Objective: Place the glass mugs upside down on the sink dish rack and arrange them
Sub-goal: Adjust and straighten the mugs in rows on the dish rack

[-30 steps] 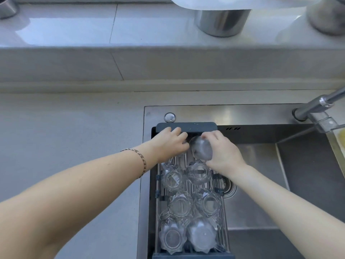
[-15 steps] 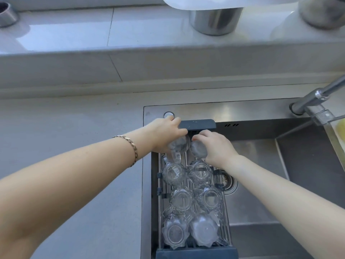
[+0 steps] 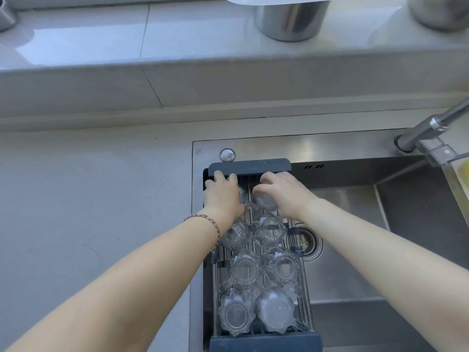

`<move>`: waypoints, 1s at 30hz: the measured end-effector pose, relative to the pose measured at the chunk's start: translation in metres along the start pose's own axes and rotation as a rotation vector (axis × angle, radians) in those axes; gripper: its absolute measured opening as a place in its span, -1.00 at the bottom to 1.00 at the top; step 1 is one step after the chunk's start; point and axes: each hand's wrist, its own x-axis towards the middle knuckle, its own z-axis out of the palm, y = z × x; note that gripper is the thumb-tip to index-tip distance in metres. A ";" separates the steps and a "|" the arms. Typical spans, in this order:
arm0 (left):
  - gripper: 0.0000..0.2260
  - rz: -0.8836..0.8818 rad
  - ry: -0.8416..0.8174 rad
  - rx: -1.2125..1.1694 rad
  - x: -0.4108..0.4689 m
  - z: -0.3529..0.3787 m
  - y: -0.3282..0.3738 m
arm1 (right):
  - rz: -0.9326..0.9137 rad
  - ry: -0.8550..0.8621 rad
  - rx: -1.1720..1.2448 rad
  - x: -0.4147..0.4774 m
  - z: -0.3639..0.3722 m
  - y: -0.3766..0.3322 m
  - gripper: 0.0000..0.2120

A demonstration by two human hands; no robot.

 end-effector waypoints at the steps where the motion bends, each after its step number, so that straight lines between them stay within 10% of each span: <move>1: -0.47 -0.011 0.001 -0.006 0.002 0.001 0.001 | 0.011 0.019 -0.004 0.000 0.001 0.000 -0.42; 14: -0.45 -0.097 -0.096 -0.075 0.010 0.000 0.003 | 0.152 0.330 0.142 -0.025 -0.001 -0.001 -0.42; 30: -0.37 -0.113 -0.097 -0.089 0.013 -0.012 -0.002 | 0.012 0.001 0.198 0.000 0.004 -0.003 -0.45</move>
